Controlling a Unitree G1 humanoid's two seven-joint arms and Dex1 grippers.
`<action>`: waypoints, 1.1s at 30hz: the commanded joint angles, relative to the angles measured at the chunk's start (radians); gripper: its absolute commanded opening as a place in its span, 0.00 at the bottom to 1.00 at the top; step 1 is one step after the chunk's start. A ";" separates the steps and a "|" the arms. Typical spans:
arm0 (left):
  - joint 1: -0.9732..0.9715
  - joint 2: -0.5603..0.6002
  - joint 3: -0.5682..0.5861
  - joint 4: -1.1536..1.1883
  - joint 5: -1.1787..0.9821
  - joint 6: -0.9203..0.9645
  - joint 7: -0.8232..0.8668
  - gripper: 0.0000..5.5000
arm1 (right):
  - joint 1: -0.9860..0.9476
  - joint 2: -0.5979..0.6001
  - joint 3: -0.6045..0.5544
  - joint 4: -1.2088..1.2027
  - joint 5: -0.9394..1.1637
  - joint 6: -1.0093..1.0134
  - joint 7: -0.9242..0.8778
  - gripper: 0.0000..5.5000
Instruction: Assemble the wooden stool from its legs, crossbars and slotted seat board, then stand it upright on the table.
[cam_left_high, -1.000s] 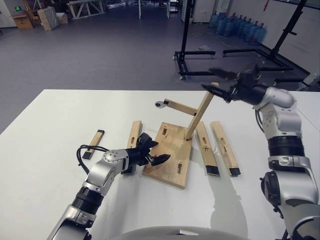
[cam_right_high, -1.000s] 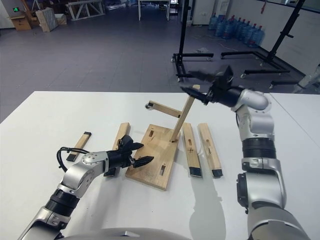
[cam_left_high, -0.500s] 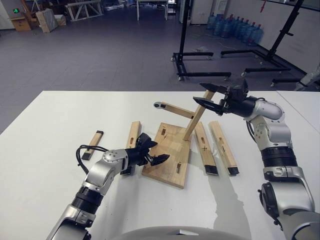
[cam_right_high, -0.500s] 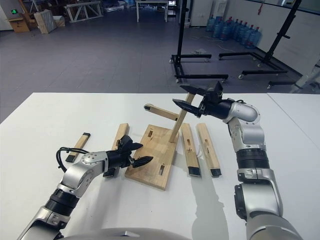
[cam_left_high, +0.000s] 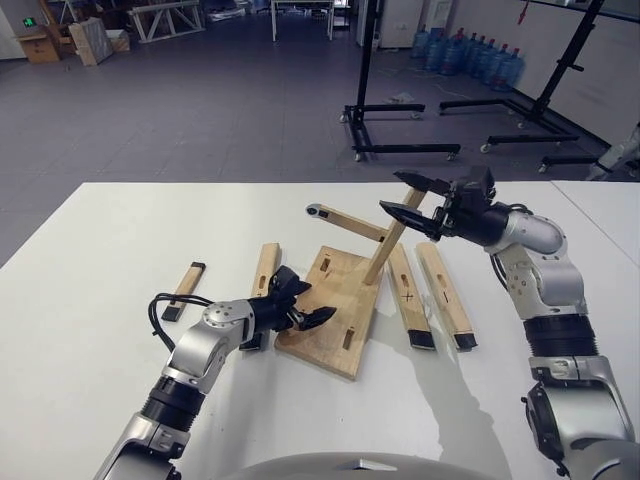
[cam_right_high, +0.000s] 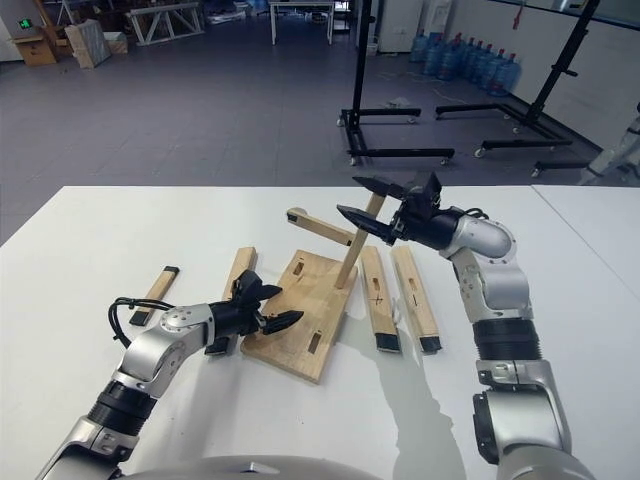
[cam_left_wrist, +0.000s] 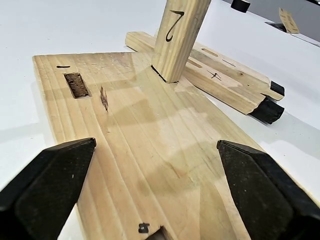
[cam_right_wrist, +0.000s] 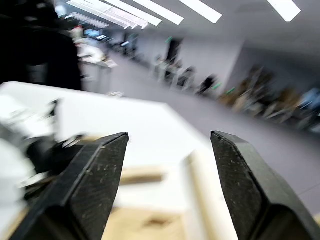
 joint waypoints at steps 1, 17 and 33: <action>0.088 0.012 -0.034 0.052 0.027 0.080 0.016 0.81 | 0.048 -0.008 -0.016 -0.145 0.029 0.060 -0.028 0.55; 0.189 -0.067 0.064 -0.099 -0.065 0.059 0.099 0.81 | 0.406 0.097 -0.173 -0.527 0.233 0.336 -0.427 0.55; 0.257 -0.085 0.204 -0.356 -0.216 0.068 0.167 0.81 | 0.560 0.086 -0.201 -0.678 -0.145 0.560 -1.071 0.55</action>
